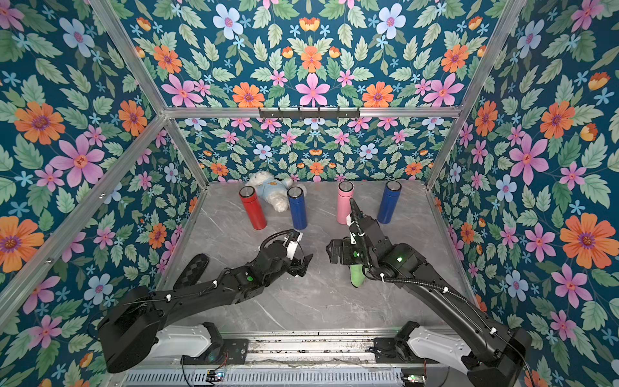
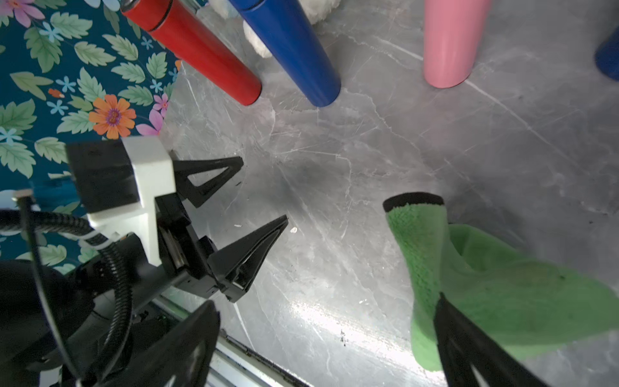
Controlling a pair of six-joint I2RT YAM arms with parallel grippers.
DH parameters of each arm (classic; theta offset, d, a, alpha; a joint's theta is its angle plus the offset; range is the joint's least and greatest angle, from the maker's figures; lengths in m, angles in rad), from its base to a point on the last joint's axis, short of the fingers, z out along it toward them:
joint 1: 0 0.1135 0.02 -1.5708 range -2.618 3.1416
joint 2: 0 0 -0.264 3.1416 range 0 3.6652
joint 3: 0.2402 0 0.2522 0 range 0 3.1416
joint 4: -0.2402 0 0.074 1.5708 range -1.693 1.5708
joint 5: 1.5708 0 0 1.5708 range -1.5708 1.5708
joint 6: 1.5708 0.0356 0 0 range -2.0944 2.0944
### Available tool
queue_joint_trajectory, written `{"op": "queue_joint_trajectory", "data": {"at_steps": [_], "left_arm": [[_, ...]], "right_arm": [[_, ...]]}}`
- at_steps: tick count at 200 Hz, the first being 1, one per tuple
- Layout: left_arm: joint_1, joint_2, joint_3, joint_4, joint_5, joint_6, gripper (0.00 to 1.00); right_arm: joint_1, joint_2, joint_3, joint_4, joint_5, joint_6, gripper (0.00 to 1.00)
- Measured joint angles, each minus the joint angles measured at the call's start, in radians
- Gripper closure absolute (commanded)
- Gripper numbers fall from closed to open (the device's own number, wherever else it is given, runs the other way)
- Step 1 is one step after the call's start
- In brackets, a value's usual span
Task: Wipe the surface of the thermos
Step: Place the cleaning item at the center of the board.
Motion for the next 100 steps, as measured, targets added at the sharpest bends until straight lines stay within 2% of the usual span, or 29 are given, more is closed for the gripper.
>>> {"op": "queue_joint_trajectory", "data": {"at_steps": [28,56,100], "left_arm": [[0.0,-0.049,-0.03,0.0,-0.049,-0.013,0.01],[0.0,-0.136,-0.08,-0.003,-0.114,-0.037,0.01],[0.004,-0.278,-0.142,-0.047,-0.206,-0.069,0.01]], "right_arm": [[0.006,0.053,0.0,0.046,-0.077,0.0,0.03],[0.055,0.126,0.021,0.103,-0.15,-0.003,0.03],[0.149,0.276,0.139,0.203,-0.259,-0.024,0.06]]}}
